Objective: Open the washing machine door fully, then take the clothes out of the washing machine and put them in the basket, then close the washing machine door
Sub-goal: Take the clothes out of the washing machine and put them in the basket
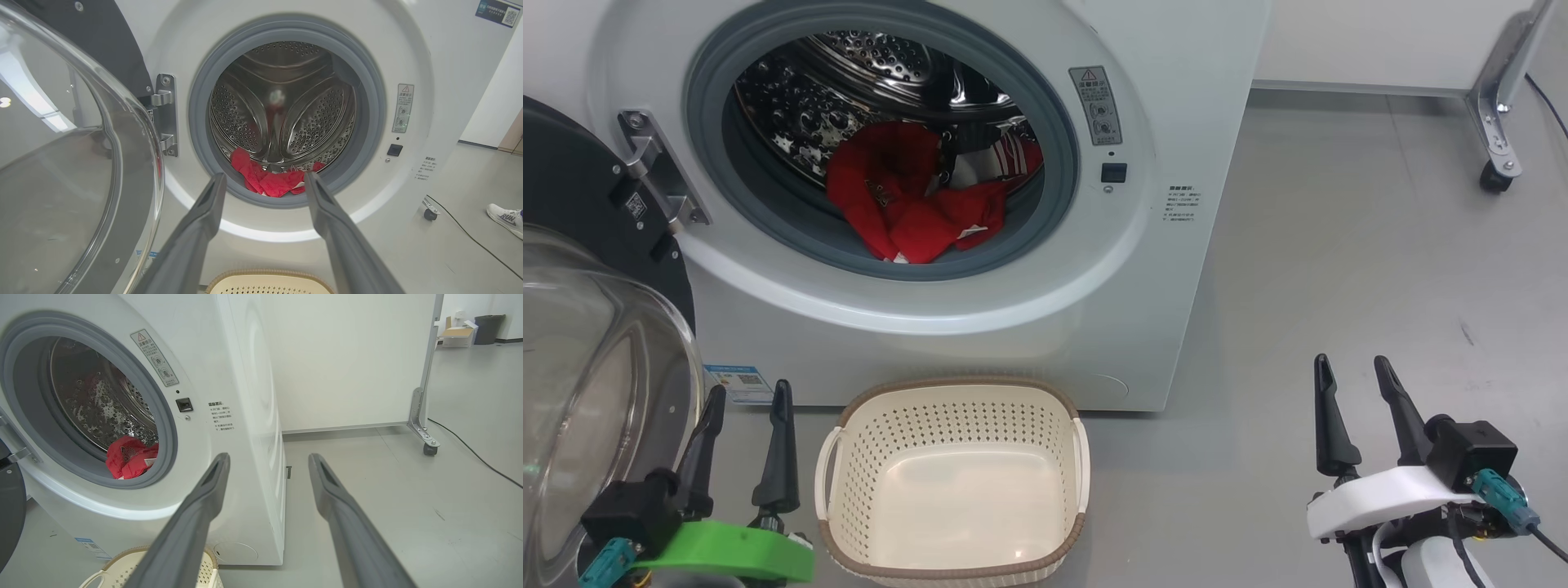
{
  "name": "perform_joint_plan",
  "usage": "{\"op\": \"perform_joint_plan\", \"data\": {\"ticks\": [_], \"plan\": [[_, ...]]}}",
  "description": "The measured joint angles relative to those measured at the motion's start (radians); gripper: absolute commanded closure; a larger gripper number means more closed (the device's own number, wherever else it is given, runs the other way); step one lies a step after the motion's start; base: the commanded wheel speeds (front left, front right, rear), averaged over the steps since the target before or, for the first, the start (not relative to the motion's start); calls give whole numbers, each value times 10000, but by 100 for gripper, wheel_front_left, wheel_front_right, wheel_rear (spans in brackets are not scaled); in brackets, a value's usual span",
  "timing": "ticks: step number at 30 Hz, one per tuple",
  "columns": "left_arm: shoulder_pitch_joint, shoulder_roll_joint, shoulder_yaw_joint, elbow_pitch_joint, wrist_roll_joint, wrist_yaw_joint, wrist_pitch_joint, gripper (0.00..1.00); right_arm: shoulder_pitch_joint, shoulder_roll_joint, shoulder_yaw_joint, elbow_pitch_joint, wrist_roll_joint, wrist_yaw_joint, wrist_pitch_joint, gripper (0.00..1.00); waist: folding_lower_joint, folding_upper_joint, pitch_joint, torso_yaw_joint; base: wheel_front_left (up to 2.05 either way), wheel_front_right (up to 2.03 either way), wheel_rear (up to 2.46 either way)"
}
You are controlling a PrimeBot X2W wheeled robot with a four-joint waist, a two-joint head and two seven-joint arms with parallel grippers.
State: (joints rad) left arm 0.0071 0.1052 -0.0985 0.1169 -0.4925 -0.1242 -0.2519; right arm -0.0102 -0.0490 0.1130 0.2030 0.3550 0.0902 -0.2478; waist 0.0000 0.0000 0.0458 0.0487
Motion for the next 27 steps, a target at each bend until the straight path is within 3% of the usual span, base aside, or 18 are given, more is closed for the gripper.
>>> {"op": "perform_joint_plan", "data": {"ticks": [27], "plan": [[5, 15, -134, 42, 73, 0, 0, 0, -1, 10, -27, -17, -13, 0, 0, 0, 0, 0, 191, 6, 5, -5, 0]]}}
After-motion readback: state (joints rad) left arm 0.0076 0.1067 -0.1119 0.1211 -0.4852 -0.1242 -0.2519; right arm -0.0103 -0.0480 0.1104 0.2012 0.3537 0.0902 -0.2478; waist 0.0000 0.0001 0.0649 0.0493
